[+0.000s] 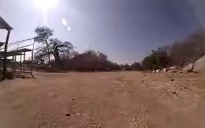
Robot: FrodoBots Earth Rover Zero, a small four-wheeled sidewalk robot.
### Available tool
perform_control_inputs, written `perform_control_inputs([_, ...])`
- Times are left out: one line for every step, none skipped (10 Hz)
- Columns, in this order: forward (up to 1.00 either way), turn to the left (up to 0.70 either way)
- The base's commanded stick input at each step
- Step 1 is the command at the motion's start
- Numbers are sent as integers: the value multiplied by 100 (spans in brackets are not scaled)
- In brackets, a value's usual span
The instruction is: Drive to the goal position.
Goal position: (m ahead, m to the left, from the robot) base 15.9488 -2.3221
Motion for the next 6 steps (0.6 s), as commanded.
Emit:
perform_control_inputs([50,0])
perform_control_inputs([50,0])
perform_control_inputs([50,0])
perform_control_inputs([50,0])
perform_control_inputs([50,0])
perform_control_inputs([50,0])
